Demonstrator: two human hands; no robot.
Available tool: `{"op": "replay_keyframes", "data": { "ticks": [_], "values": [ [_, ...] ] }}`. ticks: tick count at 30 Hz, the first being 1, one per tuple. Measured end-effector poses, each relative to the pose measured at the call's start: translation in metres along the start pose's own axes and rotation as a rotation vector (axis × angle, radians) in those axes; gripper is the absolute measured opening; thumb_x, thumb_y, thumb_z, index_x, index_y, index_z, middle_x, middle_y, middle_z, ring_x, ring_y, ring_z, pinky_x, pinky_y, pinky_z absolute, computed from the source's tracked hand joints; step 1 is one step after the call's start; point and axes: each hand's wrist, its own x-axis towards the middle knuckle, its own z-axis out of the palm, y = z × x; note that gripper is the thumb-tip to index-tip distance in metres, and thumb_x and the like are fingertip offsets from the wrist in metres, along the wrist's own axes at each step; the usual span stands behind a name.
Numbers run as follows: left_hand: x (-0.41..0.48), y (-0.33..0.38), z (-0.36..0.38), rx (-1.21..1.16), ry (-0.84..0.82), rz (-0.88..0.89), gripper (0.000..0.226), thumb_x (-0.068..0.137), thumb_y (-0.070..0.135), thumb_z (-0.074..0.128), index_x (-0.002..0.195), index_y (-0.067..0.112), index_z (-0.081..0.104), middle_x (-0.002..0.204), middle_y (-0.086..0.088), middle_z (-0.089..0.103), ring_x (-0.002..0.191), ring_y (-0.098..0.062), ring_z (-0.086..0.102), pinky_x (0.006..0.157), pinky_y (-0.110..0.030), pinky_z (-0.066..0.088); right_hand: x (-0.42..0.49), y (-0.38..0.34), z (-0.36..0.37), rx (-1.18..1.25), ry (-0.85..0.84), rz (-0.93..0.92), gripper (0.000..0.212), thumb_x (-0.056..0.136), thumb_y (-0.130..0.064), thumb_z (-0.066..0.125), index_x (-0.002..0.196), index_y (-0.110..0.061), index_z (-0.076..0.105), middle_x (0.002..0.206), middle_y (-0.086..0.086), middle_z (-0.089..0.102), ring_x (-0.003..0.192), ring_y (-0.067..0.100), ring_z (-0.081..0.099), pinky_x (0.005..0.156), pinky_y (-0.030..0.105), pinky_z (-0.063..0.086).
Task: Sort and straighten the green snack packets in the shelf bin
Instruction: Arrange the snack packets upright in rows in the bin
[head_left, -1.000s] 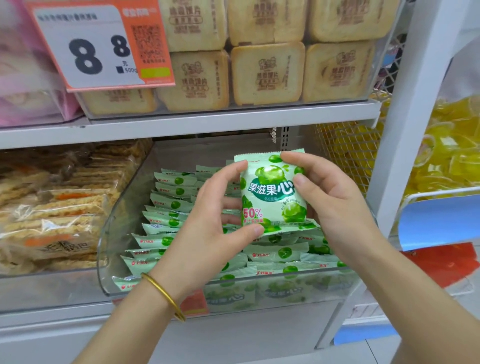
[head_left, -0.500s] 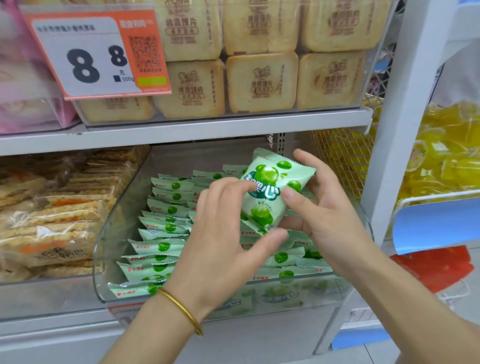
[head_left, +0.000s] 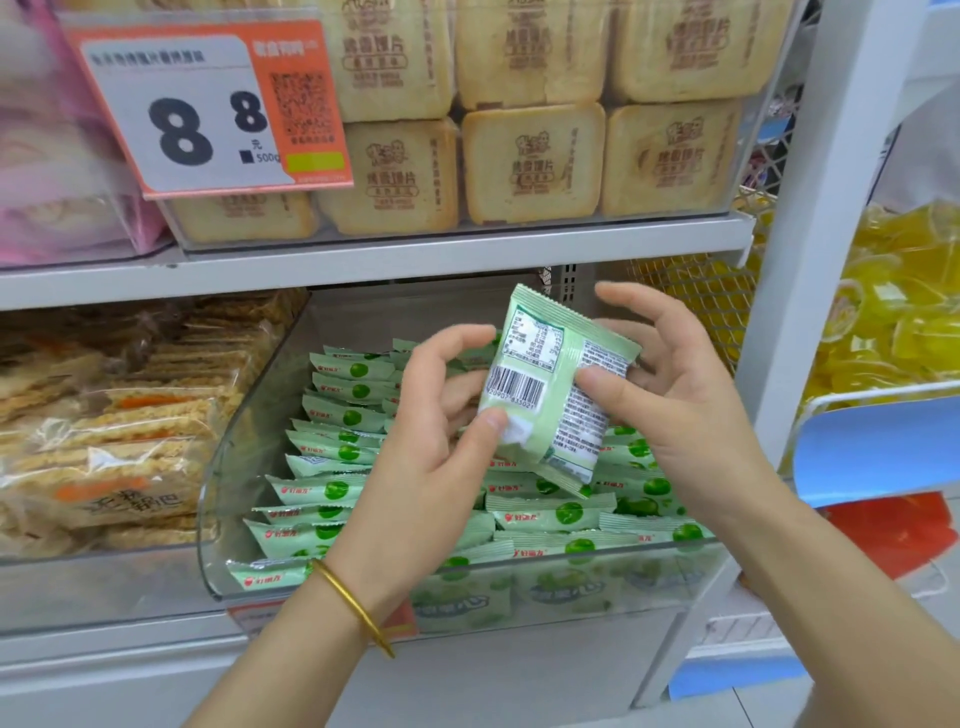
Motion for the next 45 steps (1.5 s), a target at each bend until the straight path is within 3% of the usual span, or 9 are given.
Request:
{"op": "replay_keyframes", "data": {
  "ticks": [15,21,25,28,32,36,38,41,45],
  "values": [
    [0.0,-0.006,0.002,-0.063,-0.057,-0.003,0.048,0.08,0.006,0.062,0.115,0.037,0.049,0.121,0.008,0.057,0.103,-0.01,0.061,0.078,-0.025,0.054,-0.003,0.002,0.005,-0.004,0.072,0.06,0.027,0.083,-0.002,0.064,0.099,-0.023,0.068,0.095,0.001,0.073,0.076,0.027,0.067,0.066,0.038,0.059],
    [0.003,-0.007,0.002,-0.106,0.053,-0.084,0.04,0.087,0.0,0.061,0.111,0.031,0.055,0.125,-0.003,0.053,0.101,-0.009,0.061,0.075,-0.015,0.051,-0.005,-0.003,-0.003,0.077,0.07,0.095,0.017,0.088,-0.008,0.058,0.099,-0.016,0.068,0.09,0.001,0.073,0.076,0.017,0.068,0.059,0.03,0.057],
    [0.006,-0.014,0.002,-0.096,0.105,-0.183,0.031,0.083,0.024,0.061,0.106,0.045,0.063,0.128,-0.01,0.054,0.111,-0.021,0.057,0.093,-0.033,0.049,-0.007,-0.005,-0.016,0.238,-0.029,0.144,0.045,0.074,0.002,0.036,0.102,-0.009,0.07,0.099,0.013,0.069,0.081,0.028,0.067,0.057,0.035,0.057],
    [0.008,-0.012,0.007,-0.189,0.089,-0.242,0.024,0.089,0.019,0.057,0.105,0.033,0.068,0.122,-0.008,0.062,0.101,-0.023,0.062,0.085,-0.034,0.049,-0.01,-0.006,-0.018,0.092,-0.069,0.077,0.057,0.077,0.025,0.043,0.106,-0.017,0.068,0.106,0.008,0.067,0.084,0.023,0.069,0.063,0.03,0.057],
    [0.011,-0.01,0.013,-0.22,0.071,-0.312,0.026,0.097,0.016,0.047,0.105,0.023,0.07,0.109,-0.001,0.07,0.097,-0.017,0.062,0.084,-0.037,0.052,-0.011,-0.01,-0.024,-0.247,-0.026,-0.078,0.03,0.064,-0.017,0.077,0.09,-0.031,0.07,0.096,0.005,0.056,0.078,0.005,0.057,0.068,0.014,0.048],
    [0.014,-0.006,0.024,-0.284,0.069,-0.312,0.029,0.101,0.02,0.036,0.099,0.02,0.065,0.109,-0.001,0.068,0.094,-0.017,0.067,0.067,-0.023,0.054,-0.01,-0.016,-0.036,-0.386,0.046,-0.182,0.015,0.07,-0.034,0.072,0.081,-0.029,0.064,0.104,-0.008,0.058,0.1,0.007,0.057,0.085,0.021,0.046],
    [0.014,-0.006,0.03,-0.097,0.078,-0.24,0.024,0.101,0.023,0.035,0.099,0.028,0.058,0.108,0.005,0.066,0.09,-0.007,0.066,0.067,-0.016,0.052,-0.013,-0.021,-0.042,-0.289,0.058,-0.148,0.016,0.075,-0.023,0.073,0.082,-0.03,0.061,0.09,-0.015,0.064,0.087,0.002,0.061,0.075,0.022,0.05],
    [0.013,-0.016,0.031,0.371,0.008,-0.066,0.019,0.095,0.019,0.049,0.102,0.036,0.054,0.119,0.013,0.052,0.105,0.006,0.052,0.089,-0.008,0.041,-0.018,-0.026,-0.051,-0.384,0.049,-0.129,0.022,0.079,-0.013,0.072,0.083,-0.031,0.06,0.083,-0.005,0.064,0.074,0.002,0.059,0.067,0.025,0.05],
    [0.008,-0.026,0.036,0.74,-0.179,0.017,0.031,0.092,0.027,0.056,0.123,0.028,0.054,0.139,0.013,0.038,0.131,-0.001,0.027,0.105,-0.011,0.015,-0.022,-0.025,-0.063,-0.573,-0.046,-0.061,0.014,0.079,-0.012,0.071,0.088,-0.02,0.065,0.086,-0.009,0.066,0.077,0.006,0.062,0.063,0.019,0.049]
  ]
}}
